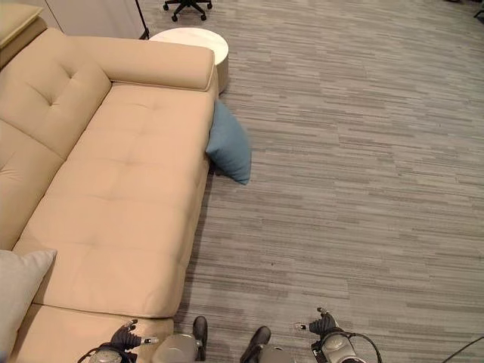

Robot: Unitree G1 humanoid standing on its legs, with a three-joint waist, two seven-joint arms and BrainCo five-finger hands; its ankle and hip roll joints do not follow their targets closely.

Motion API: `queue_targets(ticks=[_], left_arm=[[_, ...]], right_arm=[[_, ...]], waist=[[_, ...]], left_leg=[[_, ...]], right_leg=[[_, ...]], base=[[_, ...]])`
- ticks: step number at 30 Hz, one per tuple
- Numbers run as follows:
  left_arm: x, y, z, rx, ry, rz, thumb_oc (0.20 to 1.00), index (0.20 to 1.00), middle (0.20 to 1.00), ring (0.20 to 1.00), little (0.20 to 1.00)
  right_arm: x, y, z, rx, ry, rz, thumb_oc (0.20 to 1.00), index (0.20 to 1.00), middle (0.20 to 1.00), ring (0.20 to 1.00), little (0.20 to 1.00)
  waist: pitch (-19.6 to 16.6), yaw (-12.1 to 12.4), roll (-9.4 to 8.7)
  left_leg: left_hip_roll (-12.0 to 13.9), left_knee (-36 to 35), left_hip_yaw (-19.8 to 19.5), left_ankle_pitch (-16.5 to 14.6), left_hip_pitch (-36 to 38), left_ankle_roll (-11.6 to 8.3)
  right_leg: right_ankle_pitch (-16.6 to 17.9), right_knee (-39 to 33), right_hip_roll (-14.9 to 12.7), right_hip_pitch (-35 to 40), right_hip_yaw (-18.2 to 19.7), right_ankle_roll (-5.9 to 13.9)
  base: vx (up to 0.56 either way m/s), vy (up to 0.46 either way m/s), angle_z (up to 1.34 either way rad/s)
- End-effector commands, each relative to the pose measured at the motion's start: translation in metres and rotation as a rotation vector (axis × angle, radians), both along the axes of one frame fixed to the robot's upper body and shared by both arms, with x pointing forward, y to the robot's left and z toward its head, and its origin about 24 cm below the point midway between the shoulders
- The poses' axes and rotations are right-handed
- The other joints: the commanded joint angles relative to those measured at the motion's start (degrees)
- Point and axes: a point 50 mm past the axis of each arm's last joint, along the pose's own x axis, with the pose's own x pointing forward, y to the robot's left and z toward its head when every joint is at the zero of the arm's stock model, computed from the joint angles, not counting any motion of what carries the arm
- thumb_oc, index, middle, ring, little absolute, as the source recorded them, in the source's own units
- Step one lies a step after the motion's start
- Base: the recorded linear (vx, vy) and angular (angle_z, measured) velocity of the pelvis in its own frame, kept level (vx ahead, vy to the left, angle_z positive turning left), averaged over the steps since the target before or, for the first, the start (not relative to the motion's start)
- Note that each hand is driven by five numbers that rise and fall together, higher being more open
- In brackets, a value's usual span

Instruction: Pick up all the scattered cushions and arrange them neatly on the sofa.

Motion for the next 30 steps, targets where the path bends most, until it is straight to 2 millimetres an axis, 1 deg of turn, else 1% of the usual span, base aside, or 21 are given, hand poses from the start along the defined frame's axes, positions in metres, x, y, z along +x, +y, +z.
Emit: queue_targets(ticks=[1,2,4,6,8,10,12,13,15,16,17,18,19,20,21,24,25,26,27,28,30], left_arm=[[0.019,-0.012,0.003,-0.011,-0.047,-0.037,1.0,1.0,1.0,1.0,1.0],[0.019,-0.013,0.003,-0.01,-0.045,-0.043,1.0,1.0,1.0,1.0,1.0],[0.019,-0.013,0.003,-0.004,-0.043,-0.044,1.0,1.0,1.0,1.0,1.0],[0.018,-0.011,0.003,0.002,-0.036,-0.05,1.0,1.0,1.0,1.0,1.0],[0.018,-0.009,0.003,0.008,-0.035,-0.053,1.0,1.0,1.0,1.0,1.0],[0.013,-0.005,0.003,0.015,-0.025,-0.04,1.0,1.0,1.0,1.0,1.0],[0.005,0.006,0.003,0.03,-0.011,-0.001,1.0,1.0,1.0,1.0,1.0],[0.005,0.006,0.003,0.03,-0.011,-0.001,1.0,1.0,1.0,1.0,1.0],[-0.001,0.016,0.004,0.05,0.005,0.015,1.0,1.0,1.0,1.0,1.0],[-0.002,0.021,0.005,0.062,0.009,0.014,1.0,1.0,1.0,1.0,1.0],[-0.002,0.021,0.005,0.062,0.009,0.014,1.0,1.0,1.0,1.0,1.0],[0.001,0.026,0.008,0.081,-0.005,0.013,1.0,1.0,1.0,1.0,1.0],[0.003,0.027,0.009,0.087,-0.009,0.012,1.0,1.0,1.0,1.0,1.0],[0.003,0.028,0.009,0.089,-0.013,0.018,1.0,1.0,1.0,1.0,1.0],[0.004,0.026,0.01,0.089,-0.017,0.013,1.0,1.0,1.0,1.0,1.0],[0.011,0.021,0.011,0.082,-0.035,-0.017,1.0,1.0,1.0,1.0,1.0],[0.011,0.021,0.011,0.082,-0.035,-0.017,1.0,1.0,1.0,1.0,1.0],[0.013,0.019,0.011,0.079,-0.039,-0.022,1.0,1.0,1.0,1.0,1.0],[0.014,0.016,0.01,0.072,-0.037,-0.022,1.0,1.0,1.0,1.0,1.0],[0.014,0.015,0.009,0.068,-0.034,-0.02,1.0,1.0,1.0,1.0,1.0],[0.009,0.013,0.006,0.062,-0.02,-0.015,1.0,1.0,1.0,1.0,1.0]], right_arm=[[0.011,-0.015,0.009,-0.052,-0.051,-0.019,1.0,1.0,1.0,1.0,1.0],[0.009,-0.014,0.008,-0.055,-0.049,-0.023,1.0,1.0,1.0,1.0,1.0],[0.009,-0.014,0.008,-0.058,-0.048,-0.021,1.0,1.0,1.0,1.0,1.0],[0.006,-0.014,0.007,-0.065,-0.035,-0.015,1.0,1.0,1.0,1.0,1.0],[0.003,-0.015,0.006,-0.07,-0.029,-0.019,1.0,1.0,1.0,1.0,1.0],[0.001,-0.013,0.004,-0.063,-0.016,-0.014,1.0,1.0,1.0,1.0,1.0],[0.003,-0.002,0.002,-0.037,-0.022,0.008,1.0,1.0,1.0,1.0,1.0],[0.003,-0.002,0.002,-0.036,-0.022,0.008,1.0,1.0,1.0,1.0,1.0],[0.006,0.008,0.0,-0.01,-0.027,0.028,1.0,1.0,1.0,1.0,1.0],[0.008,0.012,0.0,0.001,-0.031,0.035,1.0,1.0,1.0,1.0,1.0],[0.008,0.012,0.0,0.001,-0.032,0.035,1.0,1.0,1.0,1.0,1.0],[0.017,0.018,0.003,0.017,-0.049,0.056,1.0,1.0,1.0,1.0,1.0],[0.021,0.018,0.005,0.018,-0.06,0.064,1.0,1.0,1.0,1.0,1.0],[0.024,0.02,0.006,0.021,-0.068,0.072,1.0,1.0,1.0,1.0,1.0],[0.026,0.02,0.007,0.021,-0.077,0.077,1.0,1.0,1.0,1.0,1.0],[0.029,0.018,0.009,0.013,-0.081,0.094,1.0,1.0,1.0,1.0,1.0],[0.029,0.018,0.009,0.013,-0.081,0.094,1.0,1.0,1.0,1.0,1.0],[0.032,0.016,0.011,0.01,-0.091,0.089,1.0,1.0,1.0,1.0,1.0],[0.031,0.012,0.012,0.0,-0.092,0.074,1.0,1.0,1.0,1.0,1.0],[0.031,0.01,0.012,-0.006,-0.093,0.066,1.0,1.0,1.0,1.0,1.0],[0.029,0.008,0.011,-0.008,-0.084,0.061,1.0,1.0,1.0,1.0,1.0]], waist=[[1.78,2.03,-0.44],[1.79,2.9,-1.35],[1.91,3.37,-1.57],[1.74,4.54,-1.5],[1.74,5.39,-1.35],[1.15,6.14,-1.72],[0.26,6.71,-3.52],[0.3,6.79,-3.55],[0.07,8.12,-5.05],[0.14,8.42,-5.53],[-0.02,8.35,-5.55],[0.91,7.82,-5.05],[1.08,7.53,-4.1],[0.93,7.03,-2.96],[0.97,6.49,-1.82],[1.54,5.56,-0.83],[1.58,5.55,-0.81],[1.65,5.35,-0.66],[1.67,4.85,-0.21],[1.61,4.17,0.22],[1.23,3.59,-0.32]], left_leg=[[-3.57,10.0,-7.46,-4.12,-2.62,0.23],[-6.05,6.26,-8.43,-6.11,-4.61,1.1],[-6.58,3.84,-8.93,-5.13,-5.53,1.26],[-8.42,-2.94,-10.96,-1.14,-6.85,1.31],[-9.06,-7.27,-11.71,3.73,-9.06,0.7],[-8.81,-9.26,-11.54,3.66,-8.21,1.17],[-9.79,-8.21,-12.9,2.49,-6.48,2.55],[-9.78,-8.22,-12.81,2.47,-6.42,2.57],[-9.55,-7.59,-11.78,0.45,-4.31,3.63],[-9.3,-7.59,-11.73,-0.38,-3.09,4.17],[-9.3,-7.7,-11.78,-0.22,-3.24,4.16],[-8.61,-6.92,-11.93,-2.13,-1.08,5.68],[-8.21,-6.99,-12.19,-2.57,-0.34,6.43],[-7.4,-7.92,-12.66,-2.6,0.7,6.9],[-7.01,-8.97,-13.29,-2.96,2.61,7.37],[-7.48,-9.46,-14.24,-5.53,6.24,7.55],[-7.47,-9.45,-14.25,-5.54,6.28,7.55],[-7.66,-9.34,-14.66,-6.41,6.91,7.4],[-7.82,-9.04,-16.1,-8.14,8.51,6.87],[-7.74,-9.3,-17.21,-9.28,10.2,6.69],[-8.32,-8.93,-17.97,-10.76,11.55,6.25]], right_leg=[[3.42,-7.22,2.03,4.49,3.91,5.18],[3.05,-8.29,2.63,5.51,5.13,5.97],[2.68,-8.41,3.18,5.85,5.92,6.09],[2.1,-9.13,4.77,6.77,7.11,6.12],[1.51,-9.57,6.48,7.69,8.0,6.04],[0.79,-9.56,7.4,8.35,9.31,5.98],[-0.19,-6.57,7.45,7.99,10.3,6.18],[-0.23,-6.5,7.42,7.99,10.38,6.19],[-0.79,-1.01,7.49,7.69,11.5,7.39],[-0.28,3.43,7.42,6.56,11.69,8.69],[-0.21,3.43,7.43,6.37,11.64,8.69],[4.23,15.51,5.82,1.24,11.49,13.15],[6.59,20.3,5.22,-1.21,11.22,14.78],[8.3,24.47,4.49,-4.06,10.71,15.34],[8.66,25.85,2.95,-6.12,9.49,15.06],[5.08,16.52,-0.36,-6.73,8.27,11.71],[5.09,16.49,-0.34,-6.67,8.25,11.71],[5.41,12.06,-1.8,-8.21,8.56,10.95],[7.13,4.62,-2.53,-9.24,11.1,10.79],[8.76,2.64,-2.63,-10.89,13.31,11.03],[10.06,1.02,-3.44,-10.46,12.76,11.68]], base=[[0.25,-0.094,-0.46],[0.2,-0.069,-0.55],[0.18,-0.036,-0.35],[0.23,-0.006,-0.34],[0.23,-0.002,-0.22],[0.24,0.051,-0.49],[0.3,0.093,-0.83],[0.29,0.092,-0.63],[0.24,0.074,-0.38],[0.17,0.067,-0.36],[0.22,0.145,-0.43],[0.18,0.167,-0.51],[0.23,0.228,-0.57],[0.19,0.183,-0.31],[0.27,0.175,-0.13],[0.3,0.055,0.12],[0.22,-0.021,0.1],[0.39,-0.054,0.14],[0.59,-0.073,0.16],[0.54,-0.071,0.23],[0.41,-0.064,0.38]])
